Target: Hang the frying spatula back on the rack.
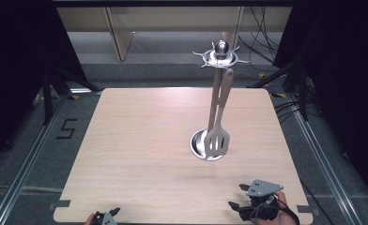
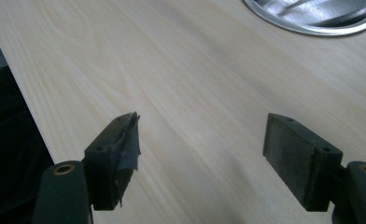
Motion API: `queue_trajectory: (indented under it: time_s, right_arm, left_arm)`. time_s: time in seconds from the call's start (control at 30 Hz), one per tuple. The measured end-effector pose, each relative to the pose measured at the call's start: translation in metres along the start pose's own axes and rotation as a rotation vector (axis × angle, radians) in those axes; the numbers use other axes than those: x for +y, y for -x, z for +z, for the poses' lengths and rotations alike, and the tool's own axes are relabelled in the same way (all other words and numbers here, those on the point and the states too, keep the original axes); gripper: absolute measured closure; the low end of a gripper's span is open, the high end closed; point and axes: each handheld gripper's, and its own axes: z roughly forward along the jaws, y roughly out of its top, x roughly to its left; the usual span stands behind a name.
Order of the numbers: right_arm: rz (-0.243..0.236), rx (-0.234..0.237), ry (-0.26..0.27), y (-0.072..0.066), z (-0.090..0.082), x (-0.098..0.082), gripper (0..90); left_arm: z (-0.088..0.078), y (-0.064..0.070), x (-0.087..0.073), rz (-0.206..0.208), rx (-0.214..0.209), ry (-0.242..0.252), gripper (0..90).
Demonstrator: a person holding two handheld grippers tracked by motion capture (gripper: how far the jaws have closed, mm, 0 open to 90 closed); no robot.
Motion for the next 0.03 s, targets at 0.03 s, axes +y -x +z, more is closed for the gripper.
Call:
queue_trajectory:
  time_s: [0.03]
  right_arm:
    - [0.001,0.001,-0.002,0.0005,0.0000,-0.0002,28.2]
  left_arm:
    - [0.0000,0.0007,-0.0001,-0.006,-0.009,0.005,14.8]
